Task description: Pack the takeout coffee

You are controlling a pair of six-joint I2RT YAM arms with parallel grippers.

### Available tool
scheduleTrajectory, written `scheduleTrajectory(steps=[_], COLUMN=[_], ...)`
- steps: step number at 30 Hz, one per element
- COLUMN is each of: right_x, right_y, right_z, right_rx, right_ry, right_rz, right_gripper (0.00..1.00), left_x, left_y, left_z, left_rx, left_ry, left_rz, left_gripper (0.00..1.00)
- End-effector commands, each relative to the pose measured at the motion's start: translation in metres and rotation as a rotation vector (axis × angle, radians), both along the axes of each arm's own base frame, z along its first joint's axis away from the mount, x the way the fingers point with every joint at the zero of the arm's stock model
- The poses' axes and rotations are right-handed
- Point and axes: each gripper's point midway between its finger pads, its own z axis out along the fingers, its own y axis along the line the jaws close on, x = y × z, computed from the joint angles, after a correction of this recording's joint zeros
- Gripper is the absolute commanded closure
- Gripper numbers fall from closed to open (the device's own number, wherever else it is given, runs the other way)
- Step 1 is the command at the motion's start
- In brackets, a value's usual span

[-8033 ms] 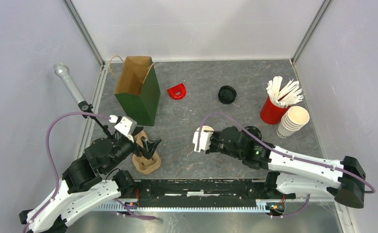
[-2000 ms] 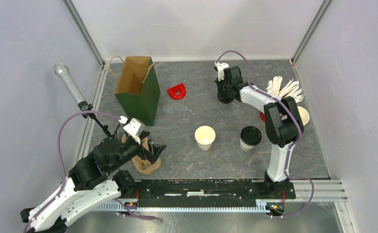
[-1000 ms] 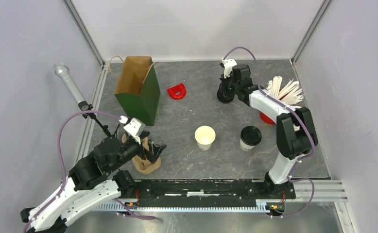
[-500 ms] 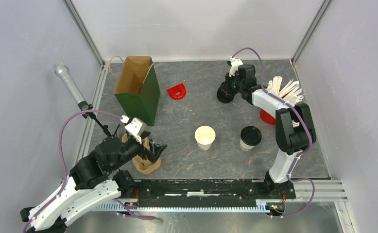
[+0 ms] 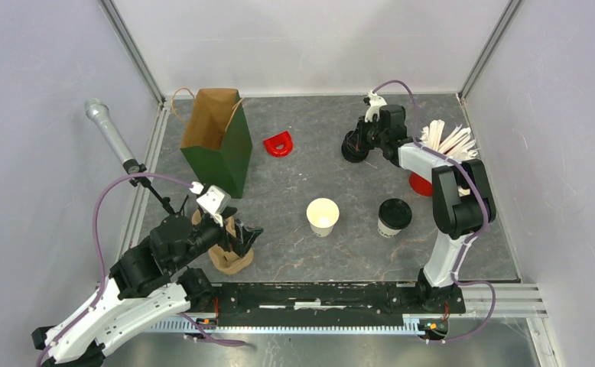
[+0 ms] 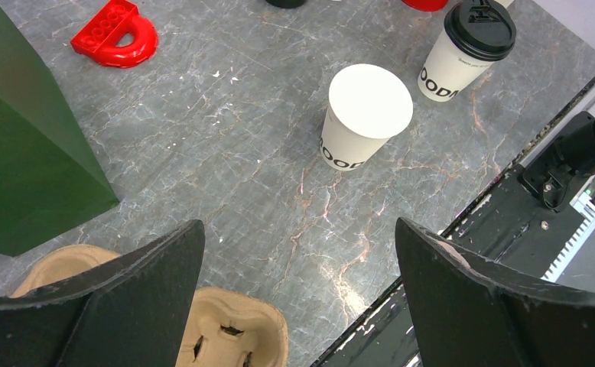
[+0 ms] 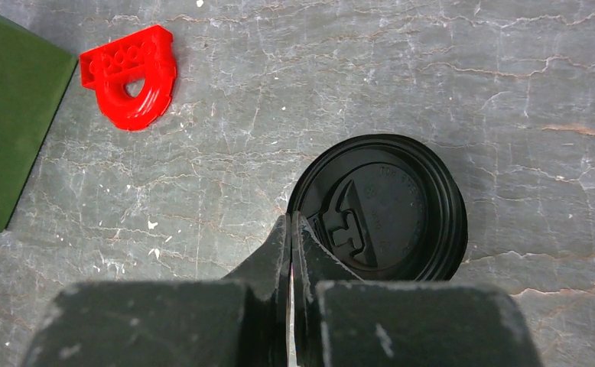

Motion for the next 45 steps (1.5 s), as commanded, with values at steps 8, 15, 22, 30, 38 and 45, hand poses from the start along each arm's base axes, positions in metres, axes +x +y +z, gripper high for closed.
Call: scheduleTrajectory(steps=[8,15,22,30,38,45], right_x=[0.004,0.002,0.002,-0.001,-0.005,-0.006], right_y=[0.002,-0.001,-0.014,-0.025,-0.019,-0.013], right_z=[0.000,0.002,0.025,0.044,0.024,0.034], right_rx=[0.161,0.208,0.170,0.108,0.006,0.001], right_ry=[-0.002,-0.008,-0.067,-0.089,-0.065,-0.091], right_rz=[0.002,0.001,-0.043,-0.069,-0.036,0.014], right_gripper=[1.00,1.00,1.00,1.00,1.00,1.00], left_x=[0.000,0.000,0.001,0.001,0.003,0.020], left_y=[-0.003,-0.003,-0.003,-0.004,-0.006,-0.045], left_z=[0.002,0.001,0.001,0.000,-0.002,0.039], left_rx=[-0.019,-0.018,-0.012,-0.007,0.002,-0.025], left_ry=[0.016,0.017,0.020,0.022,0.028,0.052], left_rz=[0.000,0.004,0.004,0.006,0.004,-0.044], left_gripper=[0.00,0.00,0.00,0.00,0.00,0.07])
